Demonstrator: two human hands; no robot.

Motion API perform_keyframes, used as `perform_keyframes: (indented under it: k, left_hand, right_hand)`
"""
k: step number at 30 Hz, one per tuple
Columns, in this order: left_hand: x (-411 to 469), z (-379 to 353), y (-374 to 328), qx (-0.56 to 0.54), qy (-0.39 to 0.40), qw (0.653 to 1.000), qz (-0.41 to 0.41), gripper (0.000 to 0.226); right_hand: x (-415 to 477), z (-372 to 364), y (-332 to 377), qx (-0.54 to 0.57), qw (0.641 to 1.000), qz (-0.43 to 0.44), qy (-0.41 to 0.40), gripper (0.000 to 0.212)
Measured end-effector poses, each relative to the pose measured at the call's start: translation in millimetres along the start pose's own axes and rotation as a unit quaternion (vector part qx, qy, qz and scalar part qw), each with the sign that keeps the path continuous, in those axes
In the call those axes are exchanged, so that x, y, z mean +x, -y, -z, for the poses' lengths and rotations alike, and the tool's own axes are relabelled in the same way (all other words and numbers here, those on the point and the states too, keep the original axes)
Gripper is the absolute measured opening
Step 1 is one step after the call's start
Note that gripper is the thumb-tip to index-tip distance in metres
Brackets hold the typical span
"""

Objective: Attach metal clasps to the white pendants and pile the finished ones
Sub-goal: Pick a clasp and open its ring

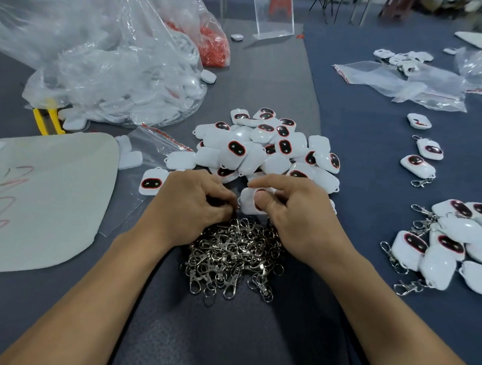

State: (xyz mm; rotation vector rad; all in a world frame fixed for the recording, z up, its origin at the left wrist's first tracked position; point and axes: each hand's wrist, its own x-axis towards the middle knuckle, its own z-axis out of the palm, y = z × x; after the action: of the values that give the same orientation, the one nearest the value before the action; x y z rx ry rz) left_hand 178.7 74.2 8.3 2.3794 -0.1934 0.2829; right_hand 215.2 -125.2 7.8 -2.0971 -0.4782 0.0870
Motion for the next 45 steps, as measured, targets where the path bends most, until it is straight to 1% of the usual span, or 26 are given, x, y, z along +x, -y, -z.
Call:
perform_keyframes:
  k: [4, 8, 11, 17, 24, 29, 33, 36, 37, 40, 42, 44, 45]
  left_hand:
    - [-0.8, 1.1, -0.9, 0.006, -0.004, 1.0, -0.005, 0.018]
    - [-2.2, 1.3, -1.7, 0.017, -0.016, 1.0, 0.004, 0.02]
    - [-2.1, 1.0, -2.6, 0.015, -0.021, 1.0, 0.009, 0.017]
    - [-3.4, -0.6, -5.7, 0.027, -0.019, 0.999, -0.021, 0.018]
    - [-7.3, -1.8, -12.7, 0.063, -0.043, 0.997, 0.009, 0.016]
    - [-9.3, -2.9, -19.1, 0.121, -0.071, 0.99, 0.003, 0.011]
    - [-8.8, -4.5, -23.7, 0.141, -0.092, 0.985, -0.021, 0.011]
    - [-10.0, -3.5, -27.3, 0.156, -0.139, 0.977, -0.049, 0.002]
    - [-10.7, -3.0, -28.2, 0.155, -0.154, 0.975, -0.045, 0.003]
    - [-11.1, -2.1, -29.2, 0.135, -0.171, 0.976, -0.001, 0.004]
    - [-11.3, -1.9, -30.2, 0.099, -0.145, 0.984, 0.029, 0.005]
    - [-11.2, -2.6, -28.8, 0.025, -0.124, 0.991, 0.04, 0.003]
    - [-10.9, -2.9, -27.5, -0.026, -0.125, 0.991, 0.05, 0.008]
  right_hand:
    - [4.0, 4.0, 0.3, -0.016, 1.0, 0.006, 0.017, 0.018]
    - [7.2, 8.0, 1.2, -0.04, 0.998, 0.013, 0.036, 0.019]
    - [7.6, 8.2, 0.9, -0.045, 0.998, 0.01, 0.037, 0.018]
    - [8.9, 4.4, 3.7, -0.056, 0.998, 0.013, 0.024, 0.017]
    - [12.0, 7.7, 6.3, -0.062, 0.994, 0.035, 0.077, 0.014]
    - [11.1, 5.6, 2.5, -0.002, 0.997, 0.011, 0.073, 0.012]
    - [11.3, 5.6, 0.2, 0.069, 0.995, -0.033, 0.068, 0.011]
    - [12.7, 8.9, 1.4, 0.142, 0.983, -0.085, 0.08, 0.016]
    - [12.9, 10.7, 1.8, 0.17, 0.977, -0.098, 0.087, 0.018]
    - [12.6, 14.7, 2.6, 0.219, 0.965, -0.109, 0.098, 0.019]
    - [12.2, 15.3, 2.9, 0.223, 0.964, -0.106, 0.096, 0.019]
    - [11.3, 15.5, 2.8, 0.224, 0.965, -0.102, 0.091, 0.018]
    - [10.8, 15.7, 2.9, 0.228, 0.964, -0.101, 0.089, 0.018]
